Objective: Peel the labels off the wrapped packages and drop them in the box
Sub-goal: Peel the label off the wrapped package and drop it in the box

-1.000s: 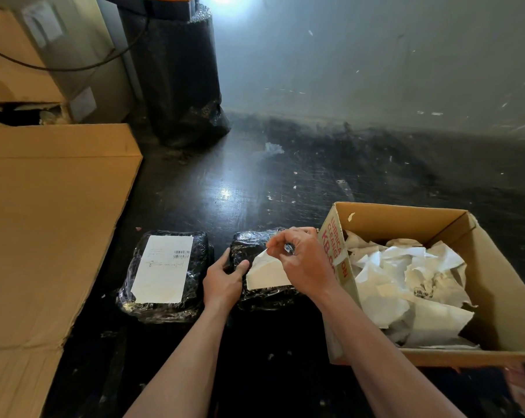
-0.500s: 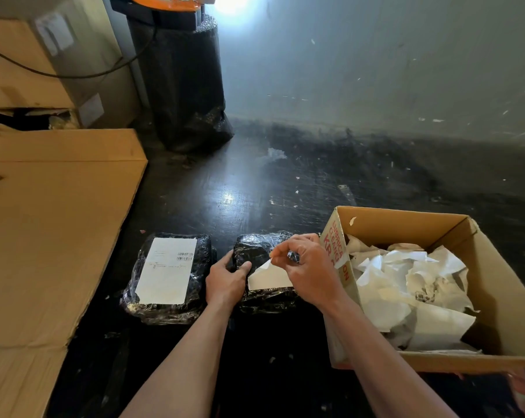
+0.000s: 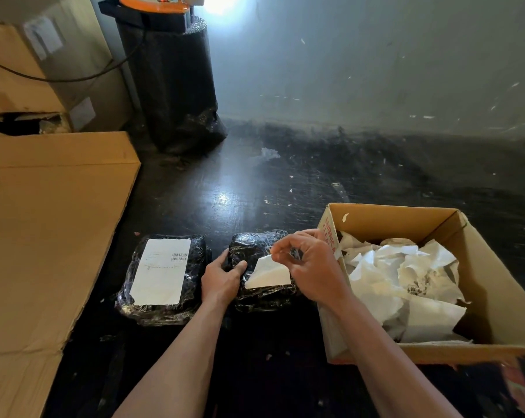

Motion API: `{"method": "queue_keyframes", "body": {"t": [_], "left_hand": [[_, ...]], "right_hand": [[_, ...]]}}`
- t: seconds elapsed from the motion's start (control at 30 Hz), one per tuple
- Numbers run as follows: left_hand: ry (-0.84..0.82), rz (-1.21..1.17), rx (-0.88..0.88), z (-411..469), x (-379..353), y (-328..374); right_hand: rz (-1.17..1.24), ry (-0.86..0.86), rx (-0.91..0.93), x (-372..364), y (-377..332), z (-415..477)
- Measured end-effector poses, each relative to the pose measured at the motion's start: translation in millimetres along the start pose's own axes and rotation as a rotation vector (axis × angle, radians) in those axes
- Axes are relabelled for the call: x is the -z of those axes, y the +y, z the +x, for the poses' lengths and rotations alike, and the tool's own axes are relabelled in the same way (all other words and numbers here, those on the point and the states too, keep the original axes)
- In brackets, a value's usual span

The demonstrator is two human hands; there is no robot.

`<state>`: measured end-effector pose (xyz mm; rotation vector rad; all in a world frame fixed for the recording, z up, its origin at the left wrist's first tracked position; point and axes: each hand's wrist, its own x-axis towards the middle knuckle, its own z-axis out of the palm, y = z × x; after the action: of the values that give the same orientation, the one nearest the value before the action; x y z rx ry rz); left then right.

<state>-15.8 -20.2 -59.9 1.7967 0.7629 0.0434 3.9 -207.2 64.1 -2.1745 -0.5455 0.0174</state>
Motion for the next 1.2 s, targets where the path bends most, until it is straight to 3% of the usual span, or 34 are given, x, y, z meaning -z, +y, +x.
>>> {"method": "queue_keyframes", "body": {"t": [0.27, 0.57, 1.2], "left_hand": [[-0.034, -0.082, -0.041, -11.5, 2.1, -7.2], [-0.039, -0.147, -0.05, -9.4, 1.4, -8.9], [-0.011, -0.149, -0.013, -8.2, -8.2, -9.4]], "right_hand": [[0.039, 0.009, -0.064, -1.4, 1.5, 10.2], [0.023, -0.004, -0.011, -0.8, 0.4, 15.5], [0.032, 0.04, -0.033, 8.7, 0.7, 3.1]]}}
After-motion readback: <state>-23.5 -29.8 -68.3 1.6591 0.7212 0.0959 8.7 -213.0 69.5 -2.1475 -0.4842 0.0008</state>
